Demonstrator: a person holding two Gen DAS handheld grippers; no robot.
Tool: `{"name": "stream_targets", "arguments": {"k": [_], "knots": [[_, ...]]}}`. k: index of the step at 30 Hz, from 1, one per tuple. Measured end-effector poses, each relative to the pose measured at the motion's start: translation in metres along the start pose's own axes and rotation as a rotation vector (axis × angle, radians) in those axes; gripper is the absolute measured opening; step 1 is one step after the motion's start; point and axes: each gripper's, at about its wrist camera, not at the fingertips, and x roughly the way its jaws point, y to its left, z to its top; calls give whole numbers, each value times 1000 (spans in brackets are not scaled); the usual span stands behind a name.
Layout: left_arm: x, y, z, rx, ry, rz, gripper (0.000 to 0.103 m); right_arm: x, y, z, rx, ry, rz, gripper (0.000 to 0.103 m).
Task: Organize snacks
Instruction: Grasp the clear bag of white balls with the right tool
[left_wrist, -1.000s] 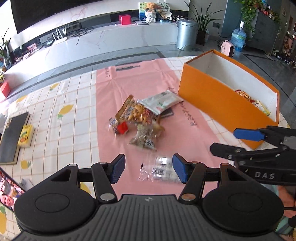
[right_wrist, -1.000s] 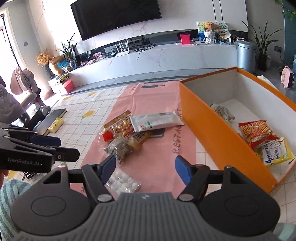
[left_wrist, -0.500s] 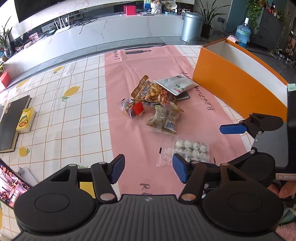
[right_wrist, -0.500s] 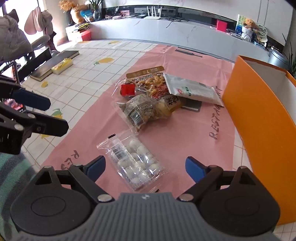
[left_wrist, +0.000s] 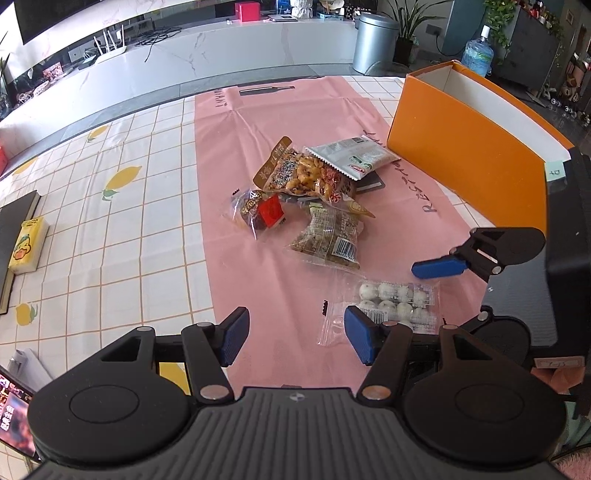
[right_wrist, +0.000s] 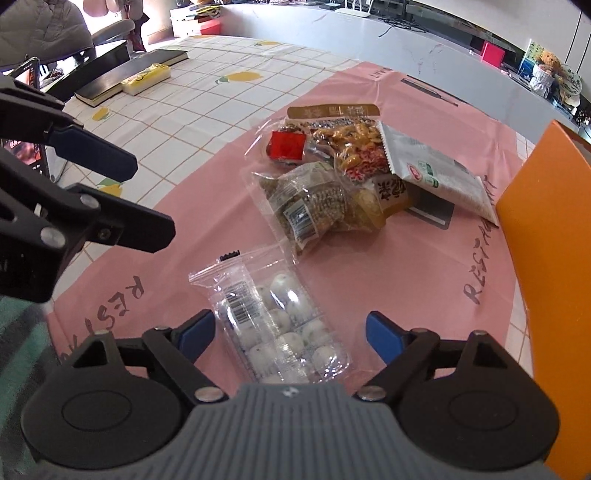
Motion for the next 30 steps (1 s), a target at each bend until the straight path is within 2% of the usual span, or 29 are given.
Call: {"name": "stream_targets", "arguments": {"k": [2,6,13,18,24,28,30], "knots": [[3,1,0,-3,1,-6,70,-3,-4,-3,24,-9,6,75],[8,0,0,-8,-5,-25,70,-11,-11,-13,80,1,-29,72],[18,-4,5,-36,-36,-56,70,-25,-51,-28,336,5,-155,69],[26,-7,14,-63,-74,-70,73,-24,-78,-25,474,-45,-165,68],[37,-14,27,-48,-102,-74,74,-15,-81,-13,425,-72,-161,70],[48,-19,37,-50,-93,-75,75,-19,-79,-12,327,-83,-124,83],[56,-22,41,-52,-83,-64,75,-21,-80,-12,271,-88,-122,84]]}}
